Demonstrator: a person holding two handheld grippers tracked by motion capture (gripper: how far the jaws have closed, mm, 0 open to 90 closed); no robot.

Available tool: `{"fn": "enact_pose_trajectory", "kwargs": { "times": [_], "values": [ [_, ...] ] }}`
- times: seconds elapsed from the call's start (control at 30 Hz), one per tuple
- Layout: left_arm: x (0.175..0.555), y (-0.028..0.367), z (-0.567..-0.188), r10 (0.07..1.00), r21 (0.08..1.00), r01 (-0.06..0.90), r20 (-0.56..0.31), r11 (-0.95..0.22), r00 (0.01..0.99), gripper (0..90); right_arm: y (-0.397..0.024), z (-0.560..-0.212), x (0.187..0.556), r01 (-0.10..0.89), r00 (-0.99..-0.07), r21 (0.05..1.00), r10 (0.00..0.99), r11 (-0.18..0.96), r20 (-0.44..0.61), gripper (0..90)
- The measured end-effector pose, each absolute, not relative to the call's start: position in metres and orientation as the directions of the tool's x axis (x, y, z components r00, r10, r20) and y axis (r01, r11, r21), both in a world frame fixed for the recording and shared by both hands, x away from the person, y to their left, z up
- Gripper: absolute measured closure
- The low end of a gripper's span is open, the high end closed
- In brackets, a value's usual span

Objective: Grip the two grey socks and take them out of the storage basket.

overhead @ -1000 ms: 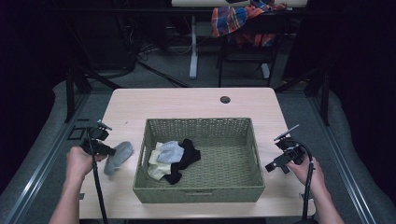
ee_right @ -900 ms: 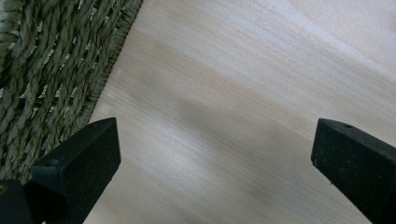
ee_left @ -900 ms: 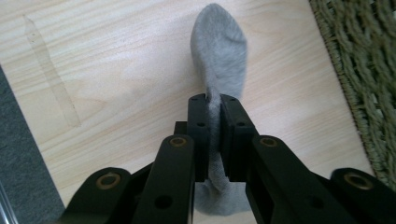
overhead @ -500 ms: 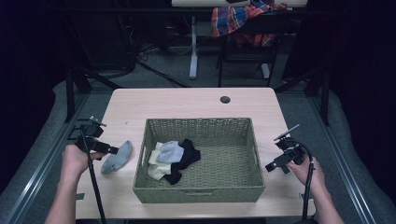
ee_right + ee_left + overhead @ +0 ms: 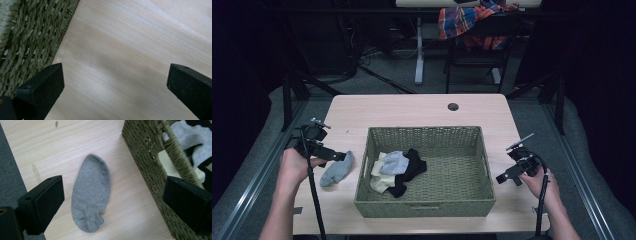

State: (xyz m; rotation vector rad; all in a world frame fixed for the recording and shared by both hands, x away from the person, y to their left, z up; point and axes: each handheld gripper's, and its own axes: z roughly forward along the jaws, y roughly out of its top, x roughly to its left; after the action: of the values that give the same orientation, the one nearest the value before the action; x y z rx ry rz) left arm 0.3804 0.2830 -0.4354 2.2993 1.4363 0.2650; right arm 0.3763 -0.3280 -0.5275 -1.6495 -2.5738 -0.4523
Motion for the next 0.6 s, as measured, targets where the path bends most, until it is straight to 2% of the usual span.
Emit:
{"fn": "enact_pose_trajectory", "kwargs": {
  "times": [0.1,0.13,0.33,0.37,0.6],
  "values": [
    [0.38,0.279,-0.432,0.887,0.446,0.805,-0.051,-0.391,0.459,2.7,-0.328,-0.527,0.377,0.896,-0.429,0.214,0.882,0.389,0.194,0.8],
    [0.38,0.278,-0.432,0.884,0.448,0.801,-0.048,-0.397,0.465,2.2,-0.327,-0.53,0.376,0.902,-0.408,0.239,0.888,0.359,0.21,0.8],
    [0.379,0.27,-0.429,0.881,0.441,0.799,-0.039,-0.408,0.471,0.2,-0.328,-0.528,0.378,0.897,-0.428,0.211,0.883,0.389,0.193,0.9],
    [0.379,0.27,-0.429,0.88,0.442,0.798,-0.039,-0.41,0.473,0.2,-0.327,-0.53,0.376,0.906,-0.399,0.241,0.892,0.348,0.212,0.9],
    [0.378,0.261,-0.427,0.873,0.43,0.795,-0.033,-0.427,0.487,0.2,-0.329,-0.53,0.379,0.903,-0.413,0.217,0.888,0.371,0.203,1.0]
  ]
}}
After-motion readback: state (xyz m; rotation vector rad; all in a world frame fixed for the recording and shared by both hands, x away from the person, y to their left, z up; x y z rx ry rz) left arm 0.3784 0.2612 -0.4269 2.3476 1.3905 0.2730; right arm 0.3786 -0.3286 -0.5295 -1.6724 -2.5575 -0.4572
